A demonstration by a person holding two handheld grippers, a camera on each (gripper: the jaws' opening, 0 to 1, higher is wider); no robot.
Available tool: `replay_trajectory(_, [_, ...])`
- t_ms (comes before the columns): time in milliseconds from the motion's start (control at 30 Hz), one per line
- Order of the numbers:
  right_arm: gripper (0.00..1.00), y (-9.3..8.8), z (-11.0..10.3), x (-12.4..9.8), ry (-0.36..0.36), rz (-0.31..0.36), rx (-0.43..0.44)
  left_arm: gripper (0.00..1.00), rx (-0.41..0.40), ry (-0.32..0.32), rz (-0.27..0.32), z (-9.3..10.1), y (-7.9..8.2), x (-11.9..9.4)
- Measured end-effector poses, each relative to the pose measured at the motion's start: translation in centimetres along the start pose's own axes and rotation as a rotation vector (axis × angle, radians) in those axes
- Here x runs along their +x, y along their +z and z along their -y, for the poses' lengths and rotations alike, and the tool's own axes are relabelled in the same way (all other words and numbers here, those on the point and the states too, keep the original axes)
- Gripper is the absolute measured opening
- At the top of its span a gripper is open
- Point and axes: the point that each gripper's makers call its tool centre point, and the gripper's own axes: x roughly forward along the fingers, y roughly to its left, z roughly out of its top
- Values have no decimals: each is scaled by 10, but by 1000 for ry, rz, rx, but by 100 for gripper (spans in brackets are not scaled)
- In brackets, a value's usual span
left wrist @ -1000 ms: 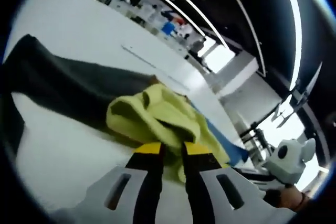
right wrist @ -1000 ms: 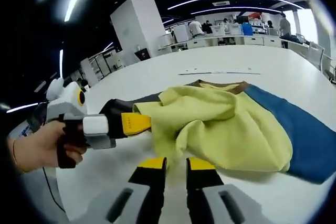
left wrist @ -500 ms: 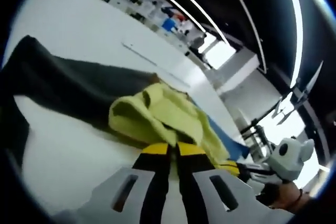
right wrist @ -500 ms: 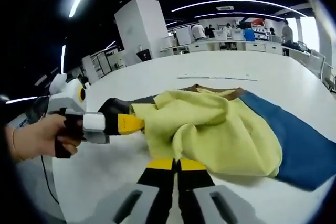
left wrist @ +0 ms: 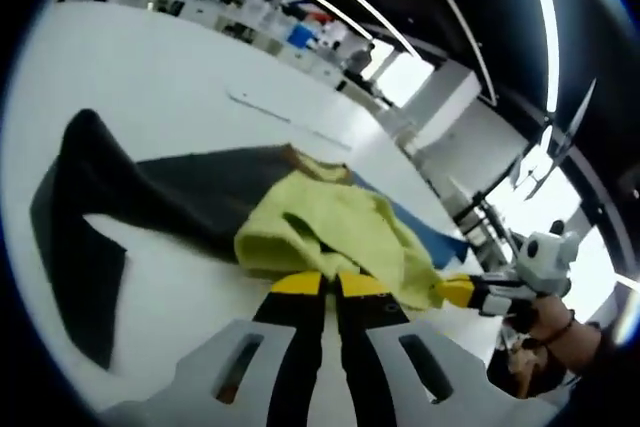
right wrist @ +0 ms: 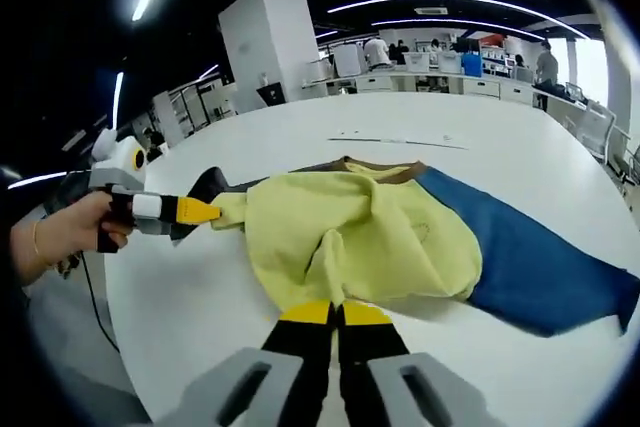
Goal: Fold the garment on the visible template until the final outline fits inside the template.
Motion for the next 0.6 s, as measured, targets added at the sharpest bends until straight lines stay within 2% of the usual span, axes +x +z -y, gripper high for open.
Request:
replay_trajectory(167, [0, 3, 5, -23, -5, 17, -2, 1, 67, -44, -19, 16, 2, -18])
replay_trajectory(267, [0, 3, 7, -38, -19, 22, -11, 1, 117, -48, -42, 17, 0, -28])
replay_trajectory(367, [0, 1, 17, -48, -35, 19, -15, 1, 145, -53, -56, 17, -3, -40])
replay_trajectory(467, [0, -4, 14, -62, -41, 15, -7, 1, 127, -79, -76, 20, -11, -52])
replay_trajectory(600, [0, -14, 20, -78, -70, -19, 5, 1, 131, -99, -115, 25, -21, -69])
